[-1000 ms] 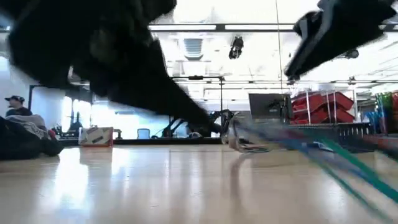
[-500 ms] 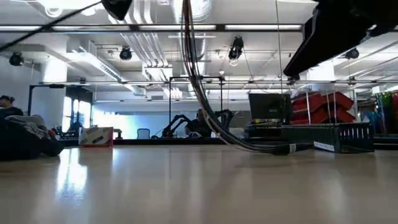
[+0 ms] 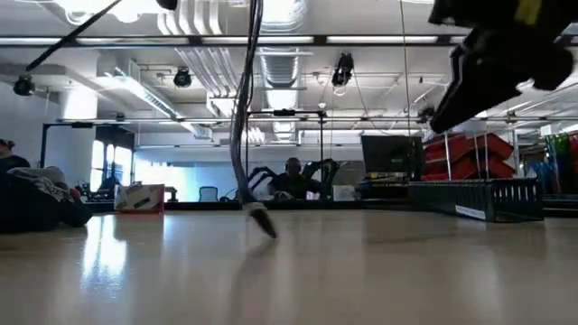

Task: Ziptie cables
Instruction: Put the zip-tied cables into the black cable duct

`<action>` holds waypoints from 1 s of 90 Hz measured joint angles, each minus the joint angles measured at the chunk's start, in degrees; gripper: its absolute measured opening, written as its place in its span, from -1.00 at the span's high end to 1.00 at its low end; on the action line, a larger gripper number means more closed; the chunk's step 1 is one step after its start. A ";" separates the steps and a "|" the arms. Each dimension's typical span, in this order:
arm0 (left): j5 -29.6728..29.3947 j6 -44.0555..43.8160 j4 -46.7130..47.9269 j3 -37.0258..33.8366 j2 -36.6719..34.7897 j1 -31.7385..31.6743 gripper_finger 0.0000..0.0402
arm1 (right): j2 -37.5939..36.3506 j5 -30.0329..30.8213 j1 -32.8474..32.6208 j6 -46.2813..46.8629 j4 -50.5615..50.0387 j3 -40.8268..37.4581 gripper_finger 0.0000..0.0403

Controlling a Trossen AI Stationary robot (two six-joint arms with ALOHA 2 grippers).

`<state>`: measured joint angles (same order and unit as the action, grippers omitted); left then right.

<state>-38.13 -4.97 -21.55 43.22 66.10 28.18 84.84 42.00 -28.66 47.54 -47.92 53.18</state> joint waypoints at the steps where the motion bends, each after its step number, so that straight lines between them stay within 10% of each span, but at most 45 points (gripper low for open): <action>1: -0.02 0.00 -0.12 0.00 0.13 -0.08 0.98 | 0.00 -0.01 0.34 1.47 -1.13 -0.02 0.48; 15: -2.40 -1.52 -0.46 -0.02 2.26 -0.67 0.98 | 0.52 -1.57 6.80 17.06 -11.39 -0.61 0.52; 60: -4.35 -5.10 -6.54 0.32 12.51 0.37 0.99 | 0.52 -8.47 26.56 21.62 -5.78 -3.04 0.02; 90: -1.34 -4.48 -6.92 2.12 12.19 2.18 0.99 | 0.55 -14.62 33.20 19.50 4.59 -7.98 0.23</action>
<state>-39.47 -9.45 -28.47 45.34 78.28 30.36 85.38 27.38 4.53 67.05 -43.34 45.20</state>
